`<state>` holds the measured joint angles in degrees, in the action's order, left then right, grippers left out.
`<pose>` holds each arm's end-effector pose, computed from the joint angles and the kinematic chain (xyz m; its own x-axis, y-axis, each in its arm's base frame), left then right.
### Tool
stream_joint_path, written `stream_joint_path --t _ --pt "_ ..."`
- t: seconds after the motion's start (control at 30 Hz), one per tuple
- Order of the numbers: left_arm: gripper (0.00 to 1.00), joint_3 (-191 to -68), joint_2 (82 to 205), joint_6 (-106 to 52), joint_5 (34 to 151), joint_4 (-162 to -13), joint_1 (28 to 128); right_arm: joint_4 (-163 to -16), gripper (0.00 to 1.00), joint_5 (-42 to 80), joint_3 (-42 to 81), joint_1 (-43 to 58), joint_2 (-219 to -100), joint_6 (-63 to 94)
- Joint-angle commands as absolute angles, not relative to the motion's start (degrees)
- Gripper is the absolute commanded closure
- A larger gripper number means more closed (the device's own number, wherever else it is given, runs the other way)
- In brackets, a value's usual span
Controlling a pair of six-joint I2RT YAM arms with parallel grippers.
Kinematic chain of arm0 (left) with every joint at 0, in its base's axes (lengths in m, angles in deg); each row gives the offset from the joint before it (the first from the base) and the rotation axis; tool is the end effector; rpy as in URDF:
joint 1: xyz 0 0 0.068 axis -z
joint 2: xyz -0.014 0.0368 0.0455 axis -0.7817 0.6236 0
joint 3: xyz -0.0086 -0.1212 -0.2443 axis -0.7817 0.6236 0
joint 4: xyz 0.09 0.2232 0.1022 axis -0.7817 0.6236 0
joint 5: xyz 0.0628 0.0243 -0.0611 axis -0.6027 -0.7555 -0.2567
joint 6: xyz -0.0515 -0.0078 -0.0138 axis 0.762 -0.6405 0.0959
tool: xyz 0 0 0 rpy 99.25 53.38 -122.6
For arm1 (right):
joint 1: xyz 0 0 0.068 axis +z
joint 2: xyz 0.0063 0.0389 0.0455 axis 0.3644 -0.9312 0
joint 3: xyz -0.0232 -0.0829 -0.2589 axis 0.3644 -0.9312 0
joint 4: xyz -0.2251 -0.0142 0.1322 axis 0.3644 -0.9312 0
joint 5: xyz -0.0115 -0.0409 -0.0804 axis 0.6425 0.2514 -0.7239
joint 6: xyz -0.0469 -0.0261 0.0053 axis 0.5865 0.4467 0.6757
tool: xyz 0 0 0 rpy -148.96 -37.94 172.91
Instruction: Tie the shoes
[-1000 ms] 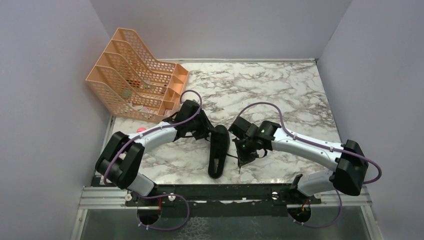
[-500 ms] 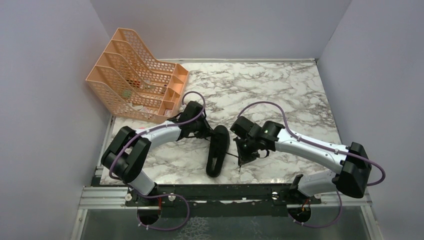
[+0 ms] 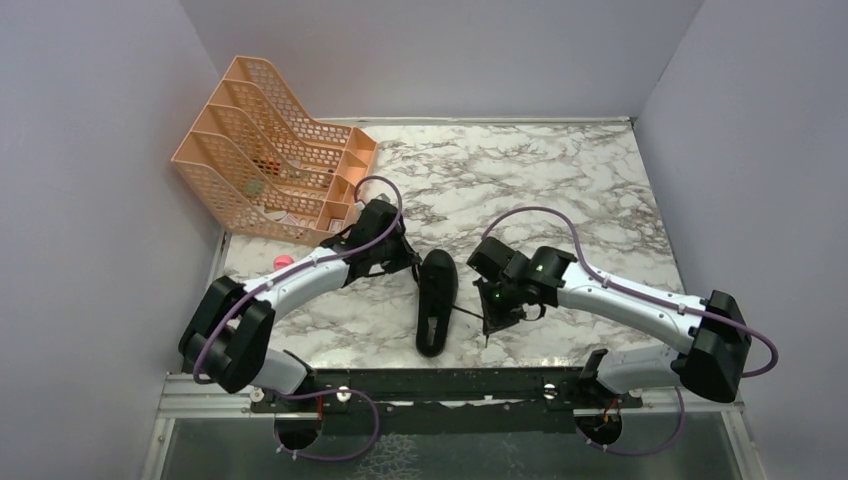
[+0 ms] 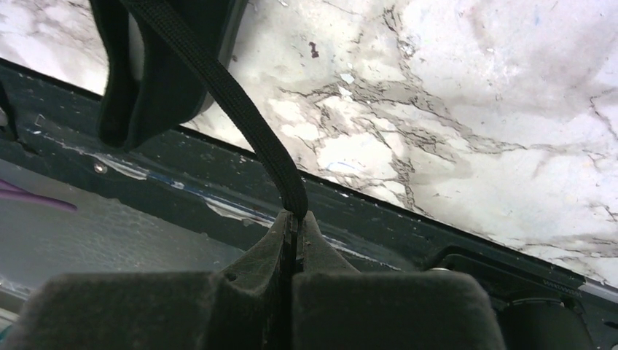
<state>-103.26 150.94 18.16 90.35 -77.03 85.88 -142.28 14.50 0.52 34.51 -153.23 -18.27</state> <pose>0.2419 -0.1706 0.1956 -0.8446 -0.4313 -0.3171 -0.1554 0.7644 -0.6258 0.1310 0.1966 0.2452 -0.9486 -0.2357 -0.2112 -0.2847 0.9269 0.2444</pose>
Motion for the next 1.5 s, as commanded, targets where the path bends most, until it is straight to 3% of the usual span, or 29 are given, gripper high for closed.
stream_joint_path --t 0.0,0.47,0.73,1.0,1.47 --pt "1.00 -103.1 145.3 14.1 87.4 -73.3 85.6 -144.0 0.99 13.1 -1.0 34.3 -151.2 -18.2" --pt "1.00 -101.5 132.2 13.8 80.5 -55.2 85.0 -153.1 0.99 -0.9 -2.9 33.8 -152.9 -28.1" --pt "1.00 -97.8 125.8 14.7 78.6 -47.2 83.5 -150.6 0.99 -1.0 -4.3 29.4 -156.4 -25.9" --pt "1.00 -93.4 121.9 14.5 77.7 -46.1 83.1 -147.8 0.99 -4.2 -5.8 12.7 -155.9 -23.1" --pt "1.00 -94.3 120.1 11.2 77.4 -44.3 83.0 -149.1 0.99 -10.1 -5.9 -0.1 -149.5 -24.1"
